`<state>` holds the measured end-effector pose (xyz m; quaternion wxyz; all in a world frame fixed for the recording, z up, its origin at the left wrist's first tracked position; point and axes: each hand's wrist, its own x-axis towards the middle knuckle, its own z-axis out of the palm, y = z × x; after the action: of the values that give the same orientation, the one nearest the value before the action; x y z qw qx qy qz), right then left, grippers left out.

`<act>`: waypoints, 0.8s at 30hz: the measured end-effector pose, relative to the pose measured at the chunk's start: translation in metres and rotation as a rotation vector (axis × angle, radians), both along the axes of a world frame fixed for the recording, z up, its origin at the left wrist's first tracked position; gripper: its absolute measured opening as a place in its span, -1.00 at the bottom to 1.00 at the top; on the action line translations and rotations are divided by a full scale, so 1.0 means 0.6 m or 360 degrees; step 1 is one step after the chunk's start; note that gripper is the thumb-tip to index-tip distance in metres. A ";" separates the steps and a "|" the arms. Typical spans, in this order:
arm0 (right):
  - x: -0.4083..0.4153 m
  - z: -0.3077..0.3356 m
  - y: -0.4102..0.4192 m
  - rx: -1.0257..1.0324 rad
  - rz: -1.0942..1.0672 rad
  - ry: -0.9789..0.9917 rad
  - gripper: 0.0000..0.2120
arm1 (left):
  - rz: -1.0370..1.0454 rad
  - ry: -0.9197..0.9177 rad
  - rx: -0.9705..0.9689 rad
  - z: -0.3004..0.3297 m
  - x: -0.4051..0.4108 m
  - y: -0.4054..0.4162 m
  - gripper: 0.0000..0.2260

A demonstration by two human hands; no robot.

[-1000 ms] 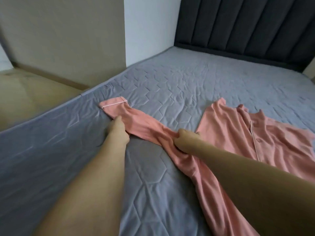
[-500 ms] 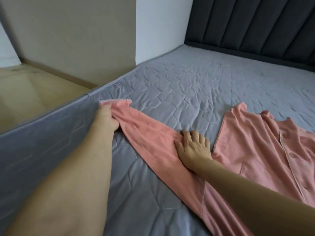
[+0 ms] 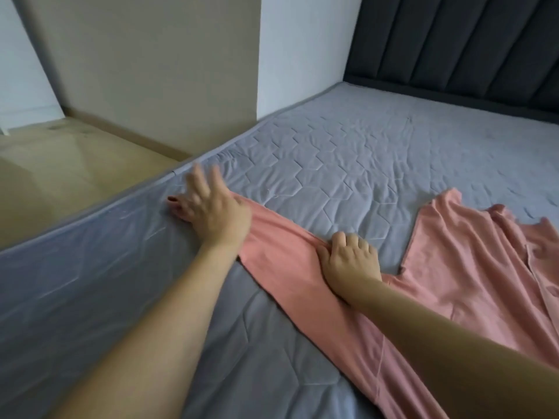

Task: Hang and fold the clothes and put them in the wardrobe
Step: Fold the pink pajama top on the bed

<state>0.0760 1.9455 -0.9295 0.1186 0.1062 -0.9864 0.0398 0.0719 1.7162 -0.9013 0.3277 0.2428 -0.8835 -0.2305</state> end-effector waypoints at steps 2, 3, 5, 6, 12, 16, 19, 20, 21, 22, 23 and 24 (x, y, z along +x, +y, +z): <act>0.012 0.017 0.040 0.0077 0.0011 0.0131 -0.58 | -0.0417 -0.0392 -0.0296 -0.040 0.009 0.045 -0.51; 0.019 0.025 0.067 0.0118 0.0055 0.0202 -0.56 | -0.0452 -0.0562 -0.0367 -0.055 0.010 0.050 -0.52; 0.038 0.036 0.120 0.0159 0.0132 0.0214 -0.50 | -0.0251 -0.0650 -0.0413 -0.053 0.005 0.040 -0.53; 0.047 0.037 0.142 0.0161 0.0137 0.0142 -0.47 | -0.0138 -0.0628 -0.0500 -0.042 -0.004 0.031 -0.57; 0.074 -0.028 0.154 -0.0050 -0.0138 -0.0198 -0.34 | 0.0148 -0.1062 -0.0525 0.048 -0.048 -0.008 -0.53; 0.055 -0.017 0.179 -0.0516 -0.0074 -0.0295 -0.34 | -0.0799 -0.1064 -0.0263 0.001 -0.061 0.110 -0.47; 0.041 0.004 0.233 -0.0658 -0.0139 -0.0337 -0.34 | -0.0506 -0.1216 -0.0135 -0.047 -0.059 0.085 -0.40; 0.034 0.008 0.261 -0.0489 -0.0209 -0.0321 -0.33 | -0.0295 -0.1208 -0.0116 -0.044 -0.068 0.081 -0.39; 0.028 0.012 0.290 -0.0293 -0.0269 -0.0328 -0.33 | -0.0127 -0.1205 -0.0118 -0.035 -0.080 0.090 -0.38; 0.021 0.016 0.317 -0.0128 -0.0318 -0.0346 -0.35 | -0.0060 -0.1154 -0.0141 -0.023 -0.090 0.113 -0.37; 0.014 0.020 0.343 -0.0018 -0.0365 -0.0351 -0.37 | -0.0153 -0.1001 -0.0177 -0.011 -0.097 0.156 -0.35; 0.008 0.024 0.369 0.0034 -0.0408 -0.0337 -0.37 | -0.0420 -0.0792 -0.0191 -0.002 -0.101 0.213 -0.33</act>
<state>0.0809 2.1672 -0.9153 0.0169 -0.0240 -0.9993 0.0248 0.0113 1.8440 -0.9026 0.0819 0.1551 -0.9727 -0.1518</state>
